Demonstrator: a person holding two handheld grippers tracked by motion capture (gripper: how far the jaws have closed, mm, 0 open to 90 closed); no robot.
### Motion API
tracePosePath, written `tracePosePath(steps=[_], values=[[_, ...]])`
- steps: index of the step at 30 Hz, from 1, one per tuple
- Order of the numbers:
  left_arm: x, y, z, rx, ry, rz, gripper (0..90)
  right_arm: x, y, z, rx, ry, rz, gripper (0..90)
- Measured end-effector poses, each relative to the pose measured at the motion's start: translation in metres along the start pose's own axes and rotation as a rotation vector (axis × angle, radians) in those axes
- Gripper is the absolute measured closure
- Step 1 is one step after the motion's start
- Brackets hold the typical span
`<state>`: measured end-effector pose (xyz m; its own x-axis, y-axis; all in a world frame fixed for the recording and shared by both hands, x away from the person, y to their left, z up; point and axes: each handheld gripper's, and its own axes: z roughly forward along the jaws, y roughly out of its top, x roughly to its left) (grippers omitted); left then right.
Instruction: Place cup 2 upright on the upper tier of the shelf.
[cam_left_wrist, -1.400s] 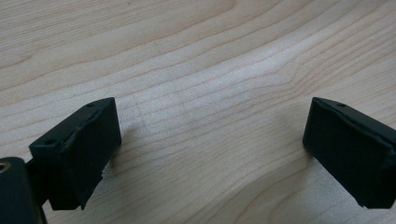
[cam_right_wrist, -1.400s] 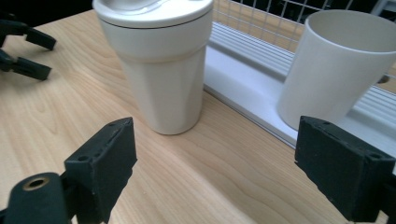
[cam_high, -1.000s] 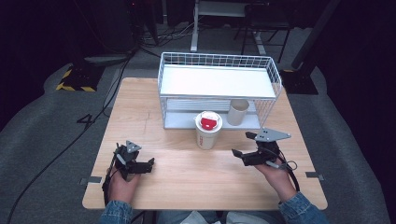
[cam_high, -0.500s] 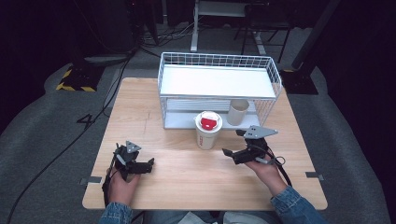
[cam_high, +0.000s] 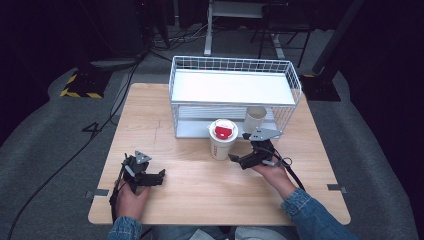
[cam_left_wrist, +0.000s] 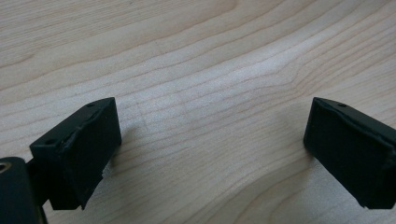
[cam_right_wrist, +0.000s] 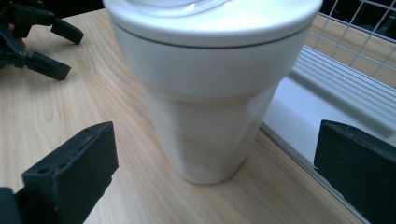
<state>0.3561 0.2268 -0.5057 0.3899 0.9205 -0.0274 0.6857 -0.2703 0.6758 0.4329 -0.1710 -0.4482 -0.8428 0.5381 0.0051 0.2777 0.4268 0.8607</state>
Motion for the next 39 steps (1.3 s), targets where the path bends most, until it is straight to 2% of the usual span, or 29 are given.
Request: tracePosePath(steps=[5, 12, 15, 20, 32, 36, 37, 39], values=[[0.000, 0.000, 0.000, 0.000, 0.002, -0.002, 4.6, 0.002, 0.006, 0.015, -0.003, 0.004, -0.010, 0.0], [0.000, 0.000, 0.000, -0.001, 0.002, -0.002, 4.6, 0.006, 0.008, 0.032, -0.014, 0.003, 0.004, 0.0], [0.000, 0.000, 0.000, -0.001, 0.002, -0.002, 4.6, 0.010, 0.008, 0.042, -0.018, -0.023, 0.007, 0.0], [0.000, 0.000, 0.000, 0.000, 0.005, -0.006, 4.6, 0.013, 0.007, 0.052, -0.024, -0.034, 0.026, 0.0], [0.000, 0.000, 0.000, 0.000, 0.005, -0.006, 4.6, 0.009, 0.005, 0.060, -0.059, -0.060, 0.091, 1.0], [0.000, 0.000, 0.000, 0.000, 0.004, -0.006, 4.5, 0.010, 0.004, 0.062, -0.065, -0.068, 0.105, 4.6], [0.000, 0.000, 0.000, 0.000, 0.004, -0.006, 4.5, 0.010, 0.004, 0.062, -0.066, -0.067, 0.102, 9.3], [0.000, 0.000, 0.000, 0.000, 0.004, -0.006, 4.6, 0.011, 0.004, 0.062, -0.062, -0.068, 0.100, 12.7]])
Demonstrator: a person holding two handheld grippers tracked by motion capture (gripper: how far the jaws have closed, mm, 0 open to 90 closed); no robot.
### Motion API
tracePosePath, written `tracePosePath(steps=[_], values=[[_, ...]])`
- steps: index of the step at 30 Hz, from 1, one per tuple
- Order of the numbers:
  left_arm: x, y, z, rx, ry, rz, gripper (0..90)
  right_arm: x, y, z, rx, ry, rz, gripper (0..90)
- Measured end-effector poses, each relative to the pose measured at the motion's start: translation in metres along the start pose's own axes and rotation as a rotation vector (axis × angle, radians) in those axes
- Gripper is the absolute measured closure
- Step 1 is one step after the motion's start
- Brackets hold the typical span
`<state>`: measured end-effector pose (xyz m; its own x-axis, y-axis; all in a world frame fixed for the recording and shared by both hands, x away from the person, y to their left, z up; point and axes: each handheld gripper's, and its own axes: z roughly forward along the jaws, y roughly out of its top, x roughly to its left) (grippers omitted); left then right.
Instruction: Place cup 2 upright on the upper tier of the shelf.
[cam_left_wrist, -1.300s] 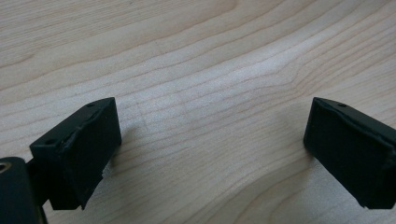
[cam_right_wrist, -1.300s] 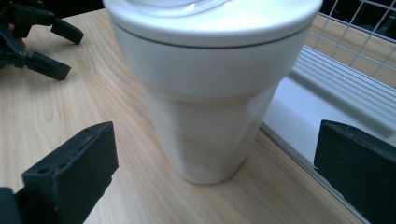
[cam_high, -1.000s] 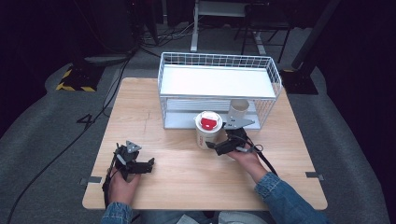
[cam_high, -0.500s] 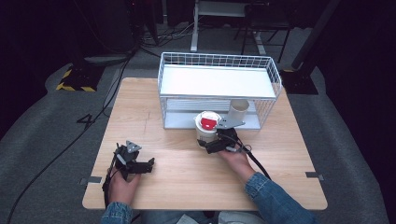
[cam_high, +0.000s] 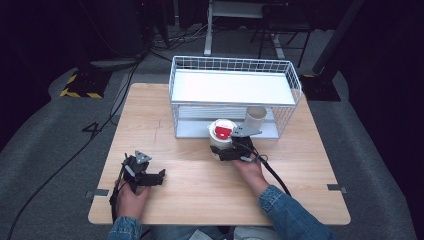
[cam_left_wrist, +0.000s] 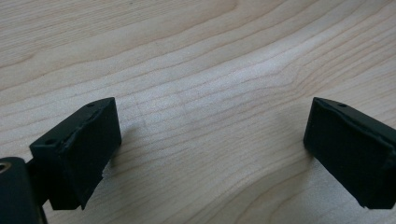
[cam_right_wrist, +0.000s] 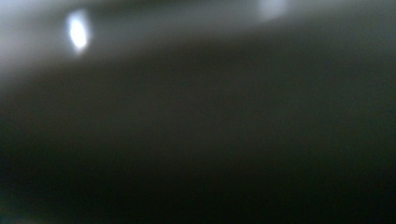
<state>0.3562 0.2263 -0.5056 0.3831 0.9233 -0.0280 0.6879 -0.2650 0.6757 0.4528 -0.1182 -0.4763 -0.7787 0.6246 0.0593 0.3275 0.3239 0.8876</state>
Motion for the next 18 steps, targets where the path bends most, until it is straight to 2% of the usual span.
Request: tracePosePath(steps=[18], values=[[0.0000, 0.0000, 0.0000, 0.000, 0.000, 0.000, 4.6, 0.0012, 0.0003, -0.0003, 0.005, -0.014, -0.010, 13.5]])
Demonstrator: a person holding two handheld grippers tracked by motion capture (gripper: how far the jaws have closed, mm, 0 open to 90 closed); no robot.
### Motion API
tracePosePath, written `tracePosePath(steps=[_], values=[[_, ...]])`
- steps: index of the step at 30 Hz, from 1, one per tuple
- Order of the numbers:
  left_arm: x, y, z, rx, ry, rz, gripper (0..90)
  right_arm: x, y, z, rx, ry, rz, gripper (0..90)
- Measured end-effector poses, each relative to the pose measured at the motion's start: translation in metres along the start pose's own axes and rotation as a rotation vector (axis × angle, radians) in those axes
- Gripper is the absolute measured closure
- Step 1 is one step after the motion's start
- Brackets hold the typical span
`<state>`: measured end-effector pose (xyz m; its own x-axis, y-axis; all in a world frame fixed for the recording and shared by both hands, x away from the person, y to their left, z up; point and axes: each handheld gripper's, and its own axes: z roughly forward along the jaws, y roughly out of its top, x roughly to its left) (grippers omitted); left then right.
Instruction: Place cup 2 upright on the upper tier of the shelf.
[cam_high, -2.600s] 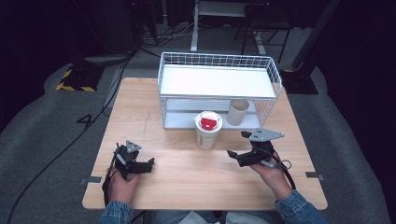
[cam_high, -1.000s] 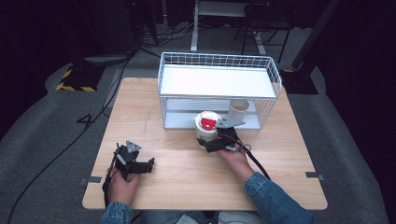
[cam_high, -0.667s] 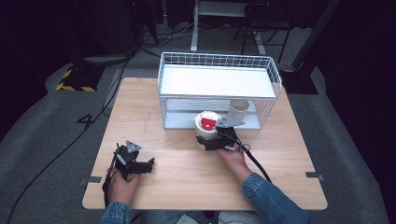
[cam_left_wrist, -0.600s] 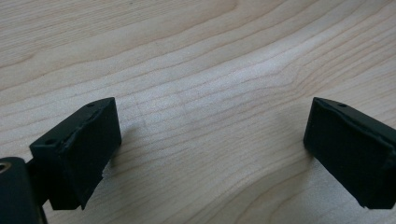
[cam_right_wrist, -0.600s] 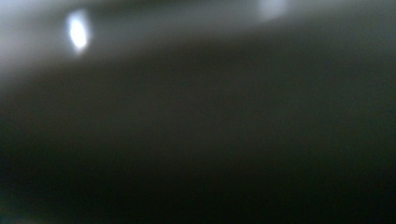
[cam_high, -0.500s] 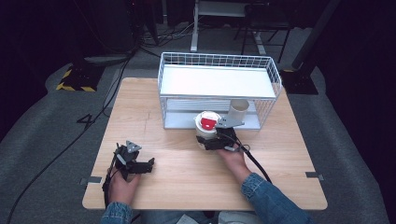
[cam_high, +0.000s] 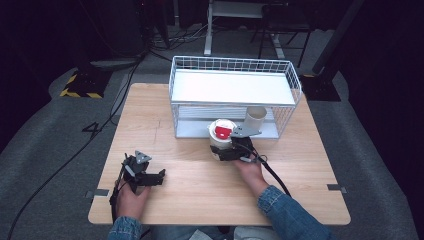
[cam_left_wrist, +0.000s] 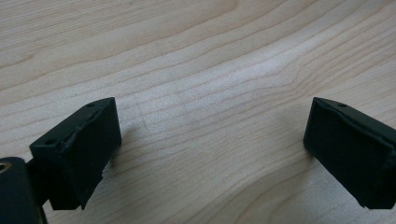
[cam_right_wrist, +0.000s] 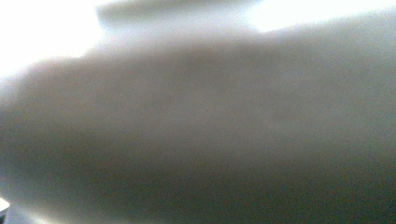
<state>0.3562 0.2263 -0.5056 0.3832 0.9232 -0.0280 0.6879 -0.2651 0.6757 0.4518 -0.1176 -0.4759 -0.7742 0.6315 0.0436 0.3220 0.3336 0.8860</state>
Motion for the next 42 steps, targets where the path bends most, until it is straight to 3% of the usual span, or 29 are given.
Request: tracePosePath(steps=[26, 42], values=[[0.000, 0.000, 0.000, 0.001, 0.000, 0.000, 4.6, 0.006, 0.003, -0.009, 0.022, 0.001, -0.026, 13.8], [0.000, 0.000, 0.000, 0.001, 0.000, 0.002, 4.6, 0.011, 0.023, -0.038, -0.058, 0.054, -0.026, 13.9]])
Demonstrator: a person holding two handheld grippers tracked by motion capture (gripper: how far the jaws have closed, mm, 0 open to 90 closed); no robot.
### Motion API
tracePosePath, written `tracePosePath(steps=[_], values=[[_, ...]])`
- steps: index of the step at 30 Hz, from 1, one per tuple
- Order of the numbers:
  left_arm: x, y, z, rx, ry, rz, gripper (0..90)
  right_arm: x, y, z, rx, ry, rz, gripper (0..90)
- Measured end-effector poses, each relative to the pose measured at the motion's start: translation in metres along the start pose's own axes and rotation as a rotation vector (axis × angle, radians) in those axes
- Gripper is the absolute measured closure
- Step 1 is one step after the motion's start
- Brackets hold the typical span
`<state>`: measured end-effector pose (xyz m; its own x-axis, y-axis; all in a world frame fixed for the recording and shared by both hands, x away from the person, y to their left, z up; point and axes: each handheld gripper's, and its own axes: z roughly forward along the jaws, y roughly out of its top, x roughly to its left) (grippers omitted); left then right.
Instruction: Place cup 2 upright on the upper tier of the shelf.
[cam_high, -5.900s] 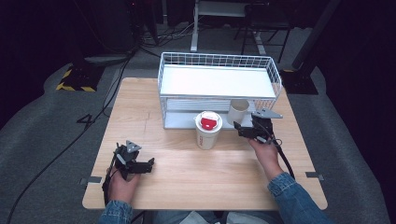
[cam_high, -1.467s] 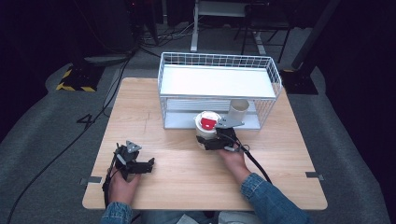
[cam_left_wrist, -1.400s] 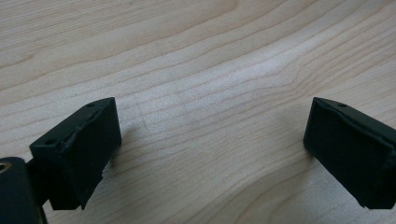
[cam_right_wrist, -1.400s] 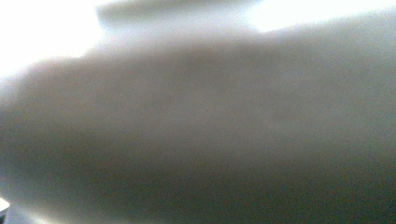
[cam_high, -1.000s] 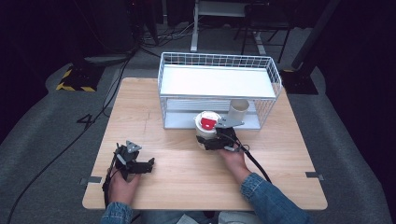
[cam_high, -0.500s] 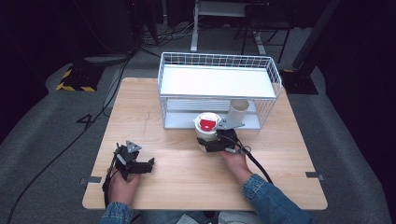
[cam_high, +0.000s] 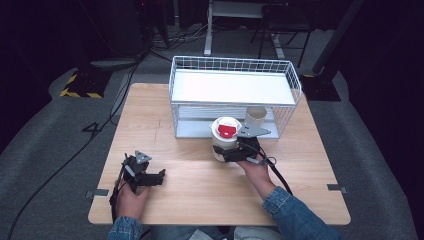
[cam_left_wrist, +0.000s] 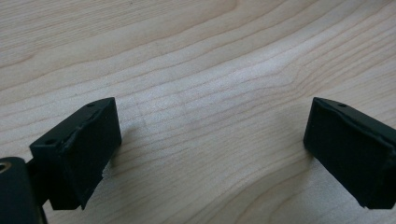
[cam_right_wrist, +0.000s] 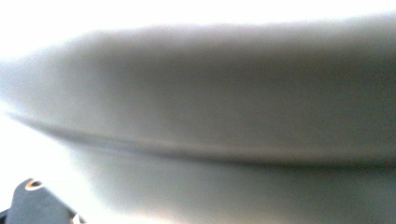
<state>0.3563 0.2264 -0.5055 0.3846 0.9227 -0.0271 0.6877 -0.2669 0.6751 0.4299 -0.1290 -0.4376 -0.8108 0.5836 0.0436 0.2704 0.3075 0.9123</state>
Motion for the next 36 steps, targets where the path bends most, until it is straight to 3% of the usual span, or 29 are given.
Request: tracePosePath(steps=[12, 36], values=[[0.000, 0.000, 0.000, 0.001, -0.001, 0.001, 4.6, 0.004, 0.026, -0.021, -0.033, 0.014, -0.019, 13.8], [0.000, 0.000, 0.000, 0.000, -0.001, 0.001, 4.6, 0.005, 0.068, -0.044, -0.012, 0.011, -0.041, 13.8]])
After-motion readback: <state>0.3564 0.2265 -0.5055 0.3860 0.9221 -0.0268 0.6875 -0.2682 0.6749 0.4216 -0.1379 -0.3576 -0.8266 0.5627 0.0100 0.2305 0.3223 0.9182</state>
